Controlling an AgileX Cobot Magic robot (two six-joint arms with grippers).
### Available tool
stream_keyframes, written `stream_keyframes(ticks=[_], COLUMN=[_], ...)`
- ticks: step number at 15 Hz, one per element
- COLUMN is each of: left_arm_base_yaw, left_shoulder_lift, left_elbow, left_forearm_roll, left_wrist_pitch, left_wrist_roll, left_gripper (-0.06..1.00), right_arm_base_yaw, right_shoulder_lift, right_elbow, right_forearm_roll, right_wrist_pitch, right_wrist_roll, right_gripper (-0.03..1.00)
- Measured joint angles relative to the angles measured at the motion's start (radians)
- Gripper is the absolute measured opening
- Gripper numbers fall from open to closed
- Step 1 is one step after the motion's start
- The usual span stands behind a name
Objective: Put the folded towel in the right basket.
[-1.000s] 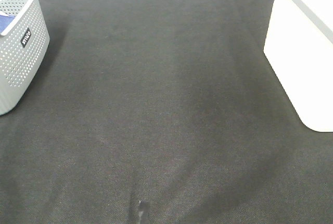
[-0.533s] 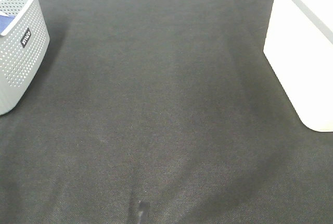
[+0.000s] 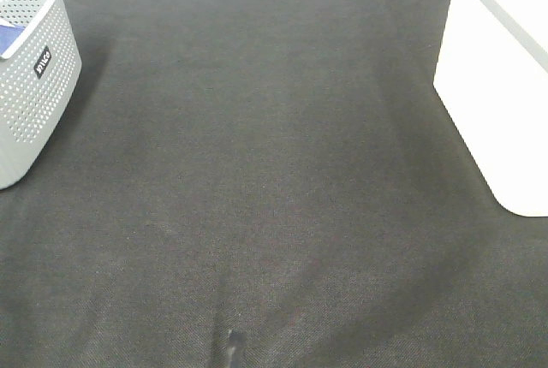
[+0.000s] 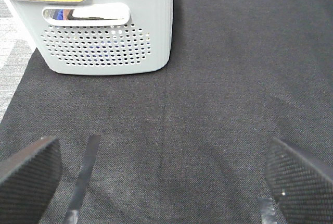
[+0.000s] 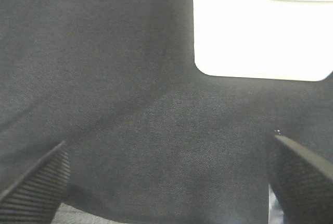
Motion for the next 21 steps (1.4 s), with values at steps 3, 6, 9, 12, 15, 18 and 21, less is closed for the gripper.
stream_keyframes(ticks=[3,6,9,12,15,18,21], left_arm_base_yaw=[0.000,0.000,0.000,0.000,0.000,0.000,0.000], left_shoulder_lift=[0.000,0.000,0.000,0.000,0.000,0.000,0.000], left_elbow=[0.000,0.000,0.000,0.000,0.000,0.000,0.000], left_forearm_roll=[0.000,0.000,0.000,0.000,0.000,0.000,0.000], left_wrist_pitch=[0.000,0.000,0.000,0.000,0.000,0.000,0.000], left_wrist_roll=[0.000,0.000,0.000,0.000,0.000,0.000,0.000], left_gripper=[0.99,0.99,0.99,0.99,0.99,0.99,0.99], right_arm_base_yaw=[0.000,0.000,0.000,-0.075,-0.155,-0.155,-0.155], right_shoulder_lift=[-0.049,-0.049,-0.049,-0.049,-0.049,-0.049,-0.049], right_elbow=[0.030,0.031,0.031,0.031,0.031,0.031,0.031], right_forearm_roll=[0.011,0.011,0.011,0.020,0.022,0.023,0.023], right_wrist_pitch=[0.010,0.012,0.012,0.012,0.012,0.012,0.012], right_wrist_roll=[-0.016,-0.016,-0.016,-0.016,-0.016,-0.016,-0.016], right_gripper=[0.97,0.97,0.97,0.97,0.97,0.97,0.97])
